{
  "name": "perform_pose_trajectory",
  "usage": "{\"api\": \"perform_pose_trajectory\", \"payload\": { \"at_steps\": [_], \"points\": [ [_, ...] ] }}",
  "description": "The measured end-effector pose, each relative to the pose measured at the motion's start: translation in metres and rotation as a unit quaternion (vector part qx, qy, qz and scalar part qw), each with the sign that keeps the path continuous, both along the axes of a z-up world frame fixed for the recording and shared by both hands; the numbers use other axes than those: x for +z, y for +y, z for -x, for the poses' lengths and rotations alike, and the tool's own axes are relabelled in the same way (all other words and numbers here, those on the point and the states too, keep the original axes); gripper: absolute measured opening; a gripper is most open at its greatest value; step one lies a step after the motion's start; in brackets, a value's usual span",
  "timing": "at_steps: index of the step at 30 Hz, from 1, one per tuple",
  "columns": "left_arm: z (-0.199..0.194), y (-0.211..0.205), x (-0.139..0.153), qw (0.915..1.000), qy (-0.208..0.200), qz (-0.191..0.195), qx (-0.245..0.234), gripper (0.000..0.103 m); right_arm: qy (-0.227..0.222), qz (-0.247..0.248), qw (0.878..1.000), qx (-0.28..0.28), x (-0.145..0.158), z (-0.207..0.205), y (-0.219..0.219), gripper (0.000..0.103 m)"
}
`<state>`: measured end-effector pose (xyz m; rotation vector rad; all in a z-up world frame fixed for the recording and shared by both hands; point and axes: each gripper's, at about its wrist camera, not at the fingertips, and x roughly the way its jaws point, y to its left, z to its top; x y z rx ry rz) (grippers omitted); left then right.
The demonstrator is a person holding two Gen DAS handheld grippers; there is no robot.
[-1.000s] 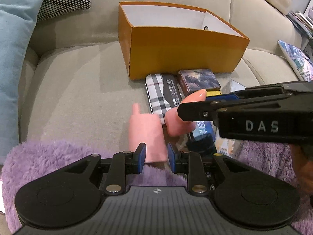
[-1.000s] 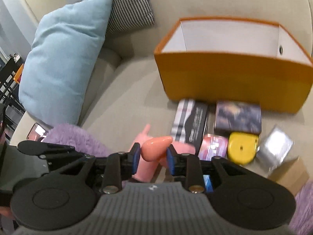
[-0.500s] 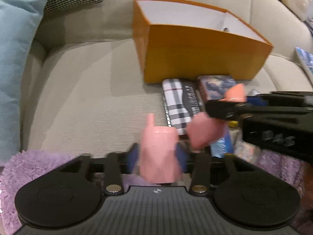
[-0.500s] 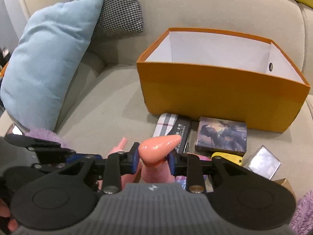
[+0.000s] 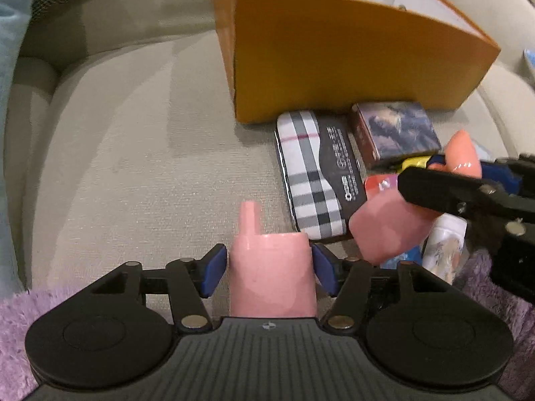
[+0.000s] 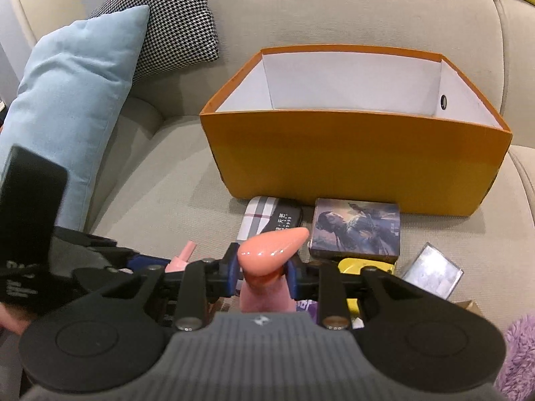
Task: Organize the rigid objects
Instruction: 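Lift pink cup with left tool while right tool carries pump bottle over box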
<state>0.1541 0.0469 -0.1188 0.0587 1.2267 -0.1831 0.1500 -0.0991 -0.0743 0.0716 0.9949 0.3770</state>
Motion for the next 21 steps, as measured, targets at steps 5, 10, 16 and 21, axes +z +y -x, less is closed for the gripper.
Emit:
{"api": "perform_pose_trajectory", "payload": {
  "at_steps": [5, 10, 16, 21],
  "points": [
    [0.010, 0.000, 0.013, 0.9999, -0.013, 0.000, -0.007, 0.061, 0.002, -0.005, 1.000, 0.001, 0.000, 0.000, -0.002, 0.029],
    [0.025, 0.004, 0.041, 0.9991, -0.040, 0.009, -0.003, 0.061, 0.008, -0.010, 1.000, -0.003, 0.001, 0.002, -0.005, 0.029],
    [0.049, 0.004, 0.064, 0.9936, -0.110, 0.024, 0.008, 0.061, -0.006, -0.028, 1.000, -0.012, 0.015, 0.010, -0.015, 0.028],
    [0.054, 0.000, 0.101, 0.9817, -0.187, 0.035, 0.003, 0.061, -0.027, -0.052, 0.998, -0.014, 0.041, 0.005, -0.026, 0.027]
  ]
}}
